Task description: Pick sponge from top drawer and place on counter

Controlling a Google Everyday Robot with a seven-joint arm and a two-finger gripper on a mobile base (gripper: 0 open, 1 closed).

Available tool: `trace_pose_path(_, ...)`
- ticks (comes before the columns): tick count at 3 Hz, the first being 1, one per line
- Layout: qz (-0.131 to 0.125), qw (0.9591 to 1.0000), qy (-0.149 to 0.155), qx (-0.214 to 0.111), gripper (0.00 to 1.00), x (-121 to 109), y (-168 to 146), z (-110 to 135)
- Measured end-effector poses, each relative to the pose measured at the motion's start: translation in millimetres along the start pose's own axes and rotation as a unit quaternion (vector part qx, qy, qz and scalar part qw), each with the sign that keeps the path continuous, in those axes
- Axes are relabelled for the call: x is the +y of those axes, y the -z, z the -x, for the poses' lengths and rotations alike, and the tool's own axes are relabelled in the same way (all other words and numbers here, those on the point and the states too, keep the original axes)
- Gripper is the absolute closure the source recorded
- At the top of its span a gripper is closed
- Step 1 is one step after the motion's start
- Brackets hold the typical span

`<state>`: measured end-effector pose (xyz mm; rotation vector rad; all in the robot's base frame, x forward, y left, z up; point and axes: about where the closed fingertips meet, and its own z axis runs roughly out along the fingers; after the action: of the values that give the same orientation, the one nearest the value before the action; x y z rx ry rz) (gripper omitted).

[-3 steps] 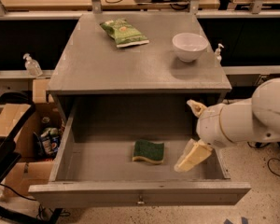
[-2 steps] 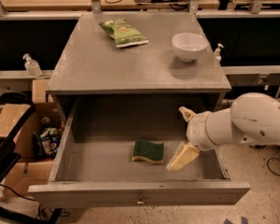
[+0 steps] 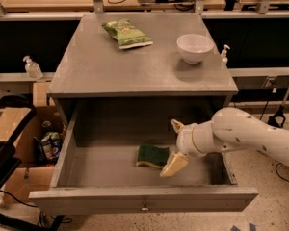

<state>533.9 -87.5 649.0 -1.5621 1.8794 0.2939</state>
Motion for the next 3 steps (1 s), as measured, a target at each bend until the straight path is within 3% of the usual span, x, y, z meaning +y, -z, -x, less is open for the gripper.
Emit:
trace_pose_path(1,0.014,0.9999,-0.001,-0.002,0.0,6.2,-23.0,-5.5)
trace_pose_path(3,0.054,0.9984,-0.006,0.012,0.5,30.4,-62.4,-14.6)
